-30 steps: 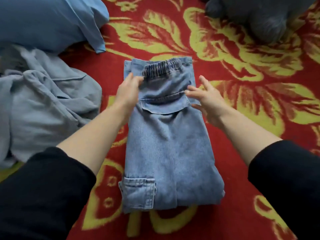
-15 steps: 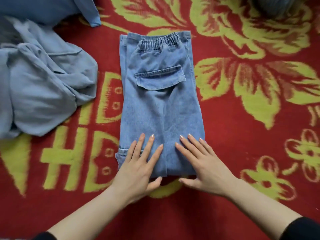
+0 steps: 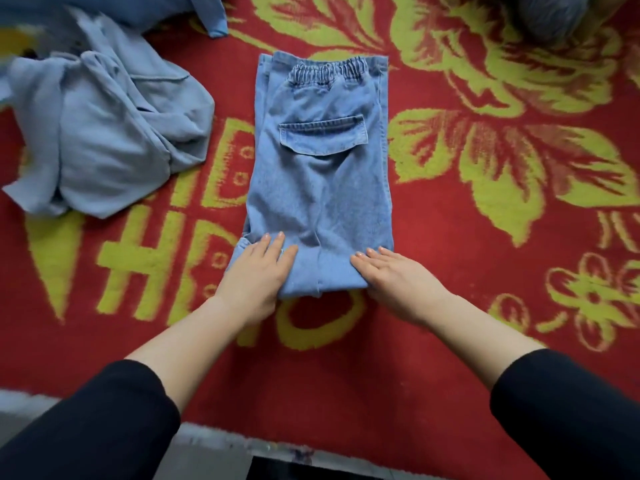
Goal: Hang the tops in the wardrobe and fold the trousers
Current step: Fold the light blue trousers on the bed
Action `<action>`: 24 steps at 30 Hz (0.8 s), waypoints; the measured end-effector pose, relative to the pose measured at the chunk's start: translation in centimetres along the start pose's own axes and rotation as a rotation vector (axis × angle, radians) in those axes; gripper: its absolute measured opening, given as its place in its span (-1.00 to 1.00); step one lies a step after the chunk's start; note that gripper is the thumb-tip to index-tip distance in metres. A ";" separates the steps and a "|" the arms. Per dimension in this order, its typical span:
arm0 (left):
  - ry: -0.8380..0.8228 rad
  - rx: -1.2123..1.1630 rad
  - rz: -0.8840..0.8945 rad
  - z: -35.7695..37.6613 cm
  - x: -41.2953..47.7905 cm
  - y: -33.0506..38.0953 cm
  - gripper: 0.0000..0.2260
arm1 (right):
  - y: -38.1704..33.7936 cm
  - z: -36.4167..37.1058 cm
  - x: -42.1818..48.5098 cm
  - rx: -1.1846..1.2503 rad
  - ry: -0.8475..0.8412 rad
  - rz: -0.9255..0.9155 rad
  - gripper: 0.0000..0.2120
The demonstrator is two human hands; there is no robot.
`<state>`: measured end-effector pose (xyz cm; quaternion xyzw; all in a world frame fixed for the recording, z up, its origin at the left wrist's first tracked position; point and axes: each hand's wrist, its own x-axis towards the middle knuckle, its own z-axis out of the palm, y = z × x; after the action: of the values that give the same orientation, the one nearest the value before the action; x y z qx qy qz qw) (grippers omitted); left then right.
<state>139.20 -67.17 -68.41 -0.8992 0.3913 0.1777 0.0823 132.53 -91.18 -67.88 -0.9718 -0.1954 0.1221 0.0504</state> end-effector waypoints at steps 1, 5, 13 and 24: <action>-0.024 -0.031 -0.010 -0.7 -0.1 0.3 -0.35 | 0.2 -0.9 -0.1 0.074 -0.109 0.037 -0.64; -0.184 -0.159 -0.023 -5.0 -0.7 1.4 -0.69 | 0.8 -5.3 -0.7 0.488 -0.396 0.258 -0.87; -0.951 -0.700 0.015 -8.6 -3.6 4.1 -0.82 | -0.3 -7.2 -4.2 0.893 -0.984 0.565 -0.74; -0.697 -0.968 -0.164 -11.7 1.8 -2.4 -0.79 | 5.6 -10.2 2.0 1.099 -0.527 0.661 -0.63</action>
<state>145.04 -70.09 -58.30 -0.7506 0.1452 0.6130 -0.1994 139.04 -96.04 -59.31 -0.7517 0.1952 0.4446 0.4464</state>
